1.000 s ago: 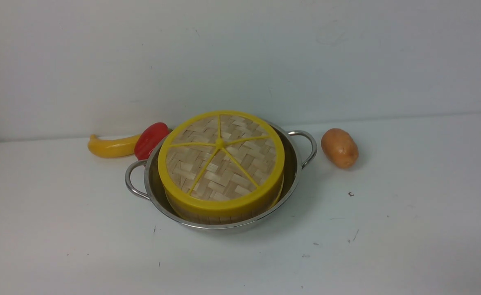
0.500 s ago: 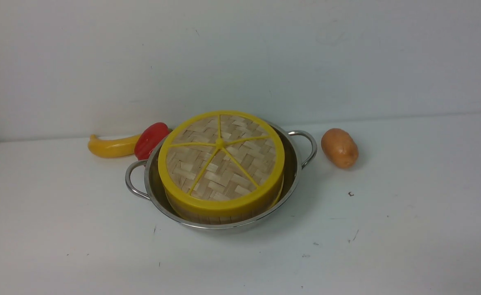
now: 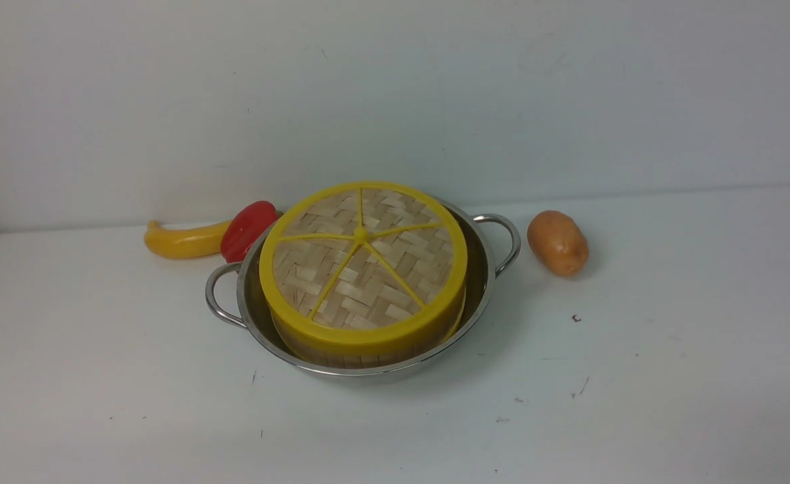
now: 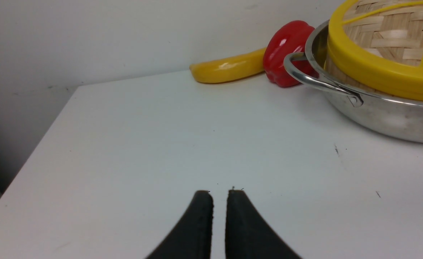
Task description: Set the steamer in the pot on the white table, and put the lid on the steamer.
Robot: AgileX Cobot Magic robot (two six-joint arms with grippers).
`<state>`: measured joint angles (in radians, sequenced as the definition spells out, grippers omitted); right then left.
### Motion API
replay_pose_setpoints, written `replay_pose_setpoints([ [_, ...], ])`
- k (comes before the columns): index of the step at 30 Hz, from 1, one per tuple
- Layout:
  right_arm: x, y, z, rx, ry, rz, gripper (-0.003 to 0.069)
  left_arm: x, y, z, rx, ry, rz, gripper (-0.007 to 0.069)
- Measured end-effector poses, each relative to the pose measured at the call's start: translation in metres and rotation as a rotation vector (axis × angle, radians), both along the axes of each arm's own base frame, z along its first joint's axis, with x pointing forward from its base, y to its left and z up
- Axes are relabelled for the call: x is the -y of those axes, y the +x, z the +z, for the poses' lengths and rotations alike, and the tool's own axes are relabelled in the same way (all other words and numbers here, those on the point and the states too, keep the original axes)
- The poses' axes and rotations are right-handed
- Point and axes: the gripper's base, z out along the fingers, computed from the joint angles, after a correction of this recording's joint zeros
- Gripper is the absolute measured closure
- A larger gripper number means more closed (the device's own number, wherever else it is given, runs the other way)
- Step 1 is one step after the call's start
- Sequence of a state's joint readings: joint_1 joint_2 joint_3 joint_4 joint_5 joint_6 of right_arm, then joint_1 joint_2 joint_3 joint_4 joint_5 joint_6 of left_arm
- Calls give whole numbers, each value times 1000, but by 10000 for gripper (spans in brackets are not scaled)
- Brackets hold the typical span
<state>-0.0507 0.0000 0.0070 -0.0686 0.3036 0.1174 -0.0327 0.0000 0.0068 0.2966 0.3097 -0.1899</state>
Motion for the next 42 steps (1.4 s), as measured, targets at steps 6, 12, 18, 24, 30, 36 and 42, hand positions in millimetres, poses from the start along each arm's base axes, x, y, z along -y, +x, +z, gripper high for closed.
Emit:
replay_pose_setpoints([
  [6,0,0,0,0,0,0,417,0,0,0,0,0,0,562],
  [12,0,0,0,0,0,0,416,0,0,0,0,0,0,552],
  [18,0,0,0,0,0,0,416,0,0,0,0,0,0,541],
  [24,0,0,0,0,0,0,416,0,0,0,0,0,0,526],
  [30,0,0,0,0,0,0,416,0,0,0,0,0,0,520],
  [36,0,0,0,0,0,0,416,0,0,0,-1,11,-3,520],
  [42,0,0,0,0,0,0,416,0,0,0,-1,12,-3,511],
])
